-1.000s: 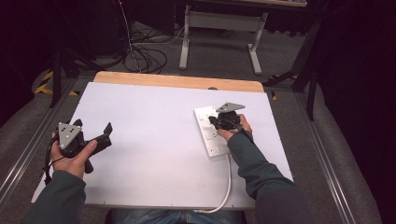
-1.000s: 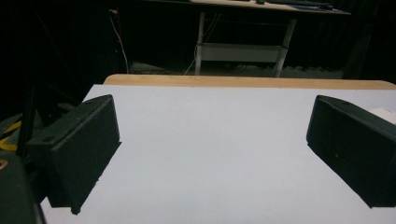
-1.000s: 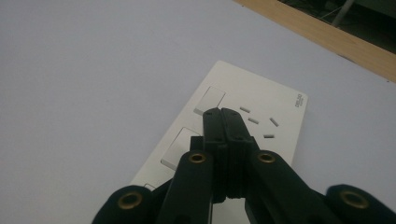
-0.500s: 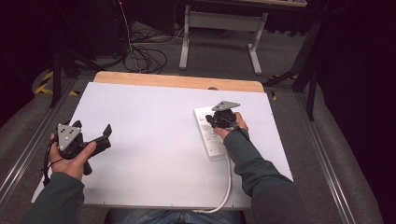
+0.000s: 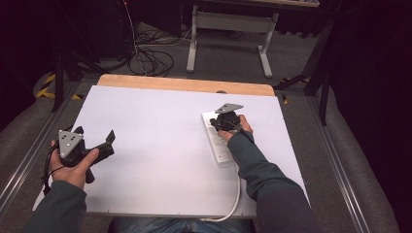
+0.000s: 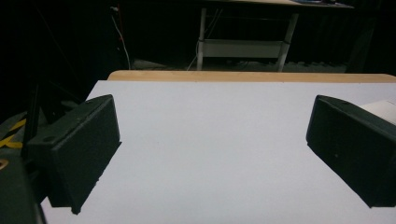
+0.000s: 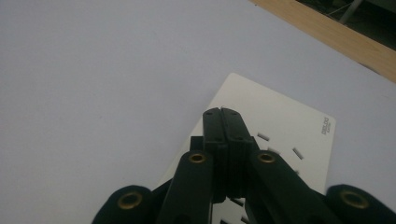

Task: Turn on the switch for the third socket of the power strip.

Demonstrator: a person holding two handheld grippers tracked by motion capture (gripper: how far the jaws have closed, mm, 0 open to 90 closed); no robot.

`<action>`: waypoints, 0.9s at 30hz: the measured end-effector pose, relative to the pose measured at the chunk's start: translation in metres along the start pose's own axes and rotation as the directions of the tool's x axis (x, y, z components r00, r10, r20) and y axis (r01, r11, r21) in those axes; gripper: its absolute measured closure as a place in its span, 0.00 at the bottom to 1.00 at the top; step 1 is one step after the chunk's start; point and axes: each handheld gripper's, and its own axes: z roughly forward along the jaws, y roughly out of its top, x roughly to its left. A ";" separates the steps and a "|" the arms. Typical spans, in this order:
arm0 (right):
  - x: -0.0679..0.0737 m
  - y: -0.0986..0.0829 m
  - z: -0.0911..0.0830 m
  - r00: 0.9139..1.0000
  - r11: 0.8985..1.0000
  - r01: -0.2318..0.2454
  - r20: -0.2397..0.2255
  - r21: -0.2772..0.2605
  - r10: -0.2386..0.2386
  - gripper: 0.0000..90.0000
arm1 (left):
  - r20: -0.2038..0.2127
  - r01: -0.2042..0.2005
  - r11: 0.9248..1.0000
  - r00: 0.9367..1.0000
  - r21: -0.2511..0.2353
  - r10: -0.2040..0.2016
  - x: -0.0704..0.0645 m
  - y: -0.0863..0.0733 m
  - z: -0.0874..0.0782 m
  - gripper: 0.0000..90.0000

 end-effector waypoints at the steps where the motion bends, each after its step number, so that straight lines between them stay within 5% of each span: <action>1: 0.000 0.001 0.001 1.000 1.000 0.004 -0.001 0.001 -0.004 1.00 | 0.001 0.002 1.000 1.000 0.001 -0.002 0.000 0.000 -0.001 0.04; 27: 0.000 0.003 0.014 0.999 0.999 0.030 0.014 0.029 -0.031 1.00 | -0.011 0.002 1.000 1.000 0.008 -0.002 0.004 -0.002 -0.005 0.04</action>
